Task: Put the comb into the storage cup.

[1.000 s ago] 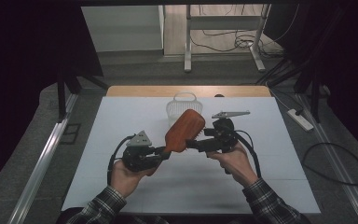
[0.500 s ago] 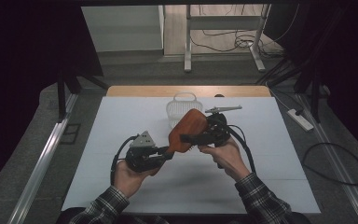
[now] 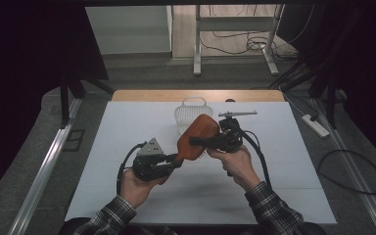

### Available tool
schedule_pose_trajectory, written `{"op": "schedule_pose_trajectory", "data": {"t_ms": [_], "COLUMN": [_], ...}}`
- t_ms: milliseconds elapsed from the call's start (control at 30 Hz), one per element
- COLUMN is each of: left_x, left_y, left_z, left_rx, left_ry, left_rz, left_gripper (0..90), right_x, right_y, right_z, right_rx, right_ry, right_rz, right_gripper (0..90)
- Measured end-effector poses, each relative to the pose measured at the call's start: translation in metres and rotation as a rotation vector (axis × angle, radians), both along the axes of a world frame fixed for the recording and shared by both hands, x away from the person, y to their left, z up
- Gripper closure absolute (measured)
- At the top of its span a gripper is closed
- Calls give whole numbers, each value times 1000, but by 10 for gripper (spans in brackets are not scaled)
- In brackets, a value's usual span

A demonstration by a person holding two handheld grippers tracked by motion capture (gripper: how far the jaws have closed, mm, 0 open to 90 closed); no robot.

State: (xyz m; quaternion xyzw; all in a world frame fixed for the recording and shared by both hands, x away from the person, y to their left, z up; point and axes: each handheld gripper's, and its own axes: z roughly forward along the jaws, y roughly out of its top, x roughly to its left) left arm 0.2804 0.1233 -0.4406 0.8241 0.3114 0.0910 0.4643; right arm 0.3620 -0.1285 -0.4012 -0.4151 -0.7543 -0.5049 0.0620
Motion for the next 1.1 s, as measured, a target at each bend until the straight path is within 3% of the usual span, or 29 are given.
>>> {"op": "schedule_pose_trajectory", "data": {"t_ms": [133, 300, 433, 633, 667, 700, 900, 1100], "left_x": [0, 0, 0, 4, 4, 5, 11, 15], "left_y": [-1, -5, -5, -6, -6, -5, 4, 10], "left_z": [-1, -3, -4, -6, -6, -6, -7, -10], "left_rx": [9, 33, 46, 55, 55, 57, 14, 34], "left_ry": [-4, -8, -6, 9, 14, 16, 89, 141], "left_rz": [-3, -11, -17, -13, -5, 6, -9, 6], "left_gripper": [723, 722, 721, 704, 681, 572, 422, 160], "right_x": [1, 4, 4, 1, 0, 0, -1, 0], "right_y": [-3, -10, -11, -9, -9, -8, -10, -14], "right_z": [0, -1, -1, -2, -2, -2, -1, 3], "right_rx": [47, 141, 164, 167, 161, 144, 145, 154], "right_ry": [41, 128, 146, 134, 128, 117, 94, 72], "right_rz": [2, 5, 25, 30, 28, 23, 22, 10], "right_gripper": [352, 458, 509, 552, 555, 557, 557, 556]}}
